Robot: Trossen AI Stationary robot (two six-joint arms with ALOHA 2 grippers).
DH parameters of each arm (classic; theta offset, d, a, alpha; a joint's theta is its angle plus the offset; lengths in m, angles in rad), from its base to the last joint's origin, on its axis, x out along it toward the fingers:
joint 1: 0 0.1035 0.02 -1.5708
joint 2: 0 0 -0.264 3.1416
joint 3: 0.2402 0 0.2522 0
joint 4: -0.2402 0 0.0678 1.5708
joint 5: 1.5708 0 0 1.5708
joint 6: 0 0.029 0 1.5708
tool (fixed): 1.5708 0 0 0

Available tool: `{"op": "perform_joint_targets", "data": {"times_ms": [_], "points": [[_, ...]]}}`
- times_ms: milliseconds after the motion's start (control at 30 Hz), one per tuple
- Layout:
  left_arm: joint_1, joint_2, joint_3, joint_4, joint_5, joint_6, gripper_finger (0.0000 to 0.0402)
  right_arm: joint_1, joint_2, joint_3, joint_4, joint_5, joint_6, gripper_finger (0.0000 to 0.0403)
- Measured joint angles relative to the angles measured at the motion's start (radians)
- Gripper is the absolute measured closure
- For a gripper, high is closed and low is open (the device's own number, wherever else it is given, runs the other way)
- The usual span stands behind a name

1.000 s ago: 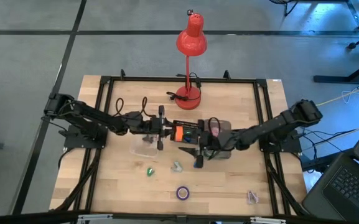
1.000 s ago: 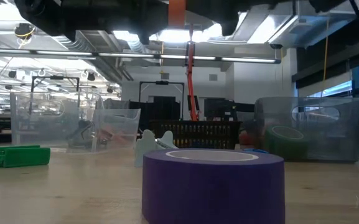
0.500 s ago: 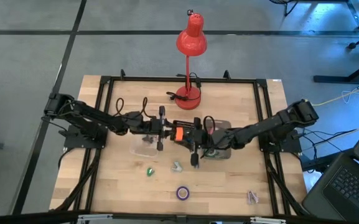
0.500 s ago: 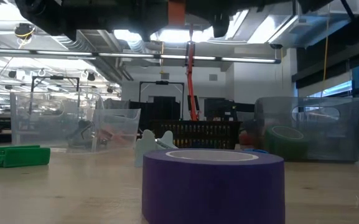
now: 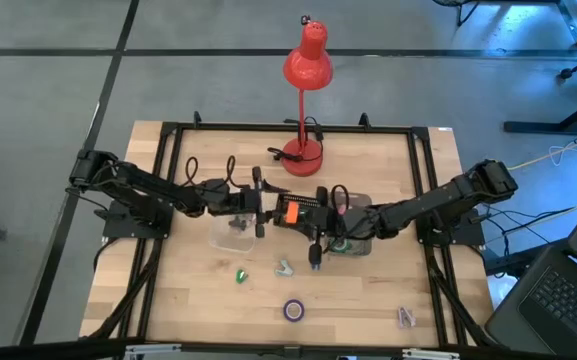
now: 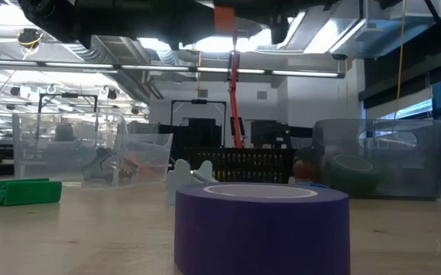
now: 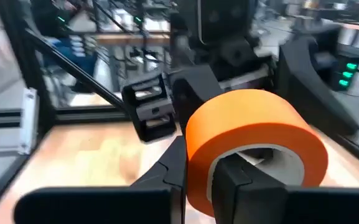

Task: Pick and place Stapler, Stapler remover, tape
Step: Put the orange tape into the black bin

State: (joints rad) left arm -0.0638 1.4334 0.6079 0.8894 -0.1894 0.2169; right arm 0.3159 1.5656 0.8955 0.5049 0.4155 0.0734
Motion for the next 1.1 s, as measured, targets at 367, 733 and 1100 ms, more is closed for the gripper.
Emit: {"op": "perform_joint_targets", "data": {"times_ms": [367,733,1100], "points": [[-0.032,-0.16,0.0,-0.255,-0.413,0.006,0.0132,0.122,-0.356,0.0,-0.693,0.356,0.256,0.0368],[-0.04,-0.176,0.0,-0.266,-0.368,-0.039,0.0133,-0.05,-0.441,0.0,-1.169,-0.134,0.625,0.0368],[-0.04,-0.176,0.0,-0.266,-0.367,-0.039,0.0133,-0.118,-0.301,0.0,-1.268,-0.301,0.626,0.0368]]}}
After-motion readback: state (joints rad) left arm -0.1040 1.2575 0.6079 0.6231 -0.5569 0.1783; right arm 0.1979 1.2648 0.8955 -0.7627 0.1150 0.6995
